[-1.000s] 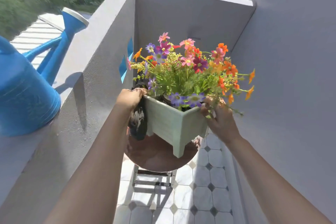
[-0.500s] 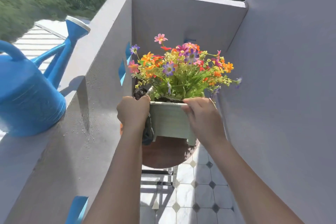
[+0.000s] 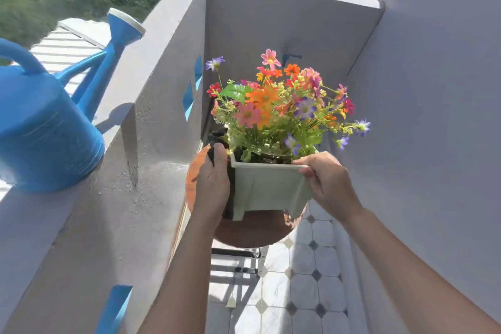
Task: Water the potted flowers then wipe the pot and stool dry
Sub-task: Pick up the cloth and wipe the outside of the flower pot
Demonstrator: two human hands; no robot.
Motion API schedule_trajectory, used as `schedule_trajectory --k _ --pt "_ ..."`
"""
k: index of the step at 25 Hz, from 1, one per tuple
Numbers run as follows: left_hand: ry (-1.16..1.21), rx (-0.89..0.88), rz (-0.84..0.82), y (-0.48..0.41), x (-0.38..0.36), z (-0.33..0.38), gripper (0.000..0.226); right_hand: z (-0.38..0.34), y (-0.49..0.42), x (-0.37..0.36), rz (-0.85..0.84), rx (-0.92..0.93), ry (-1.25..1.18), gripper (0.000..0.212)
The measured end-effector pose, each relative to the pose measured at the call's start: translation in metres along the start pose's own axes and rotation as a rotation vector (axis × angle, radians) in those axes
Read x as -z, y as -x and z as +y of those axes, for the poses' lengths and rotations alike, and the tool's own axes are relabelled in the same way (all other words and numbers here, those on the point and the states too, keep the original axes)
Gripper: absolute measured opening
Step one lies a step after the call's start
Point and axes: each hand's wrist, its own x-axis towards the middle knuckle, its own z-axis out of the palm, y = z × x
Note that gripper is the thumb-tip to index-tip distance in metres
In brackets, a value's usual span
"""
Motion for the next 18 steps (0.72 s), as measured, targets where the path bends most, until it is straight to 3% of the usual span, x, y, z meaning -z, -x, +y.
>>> schedule_trajectory --k 3,6,10,12,14,16,18 --pt "0.112 0.163 -0.036 -0.035 -0.004 -0.007 0.073 -0.001 0.008 -0.006 0.024 0.068 0.013 0.044" --pt "0.077 0.309 -0.078 -0.06 0.001 -0.018 0.045 0.001 0.012 -0.012 0.007 0.077 0.033 0.057" --pt "-0.066 0.325 -0.192 -0.065 0.014 -0.004 0.018 -0.002 0.009 -0.015 -0.007 0.045 0.032 0.06" --pt "-0.168 0.308 -0.218 -0.06 0.015 0.008 0.025 -0.006 0.007 -0.013 -0.051 0.01 -0.002 0.063" --pt "-0.248 0.251 -0.142 -0.051 0.017 0.015 0.024 -0.013 0.009 -0.008 -0.116 -0.026 -0.032 0.064" --pt "-0.339 0.201 -0.063 -0.041 0.019 0.019 0.028 -0.024 0.015 -0.004 -0.104 -0.135 -0.056 0.055" --pt "-0.466 0.177 -0.039 -0.029 0.017 0.026 0.028 -0.051 0.022 0.0 0.049 -0.422 -0.182 0.061"
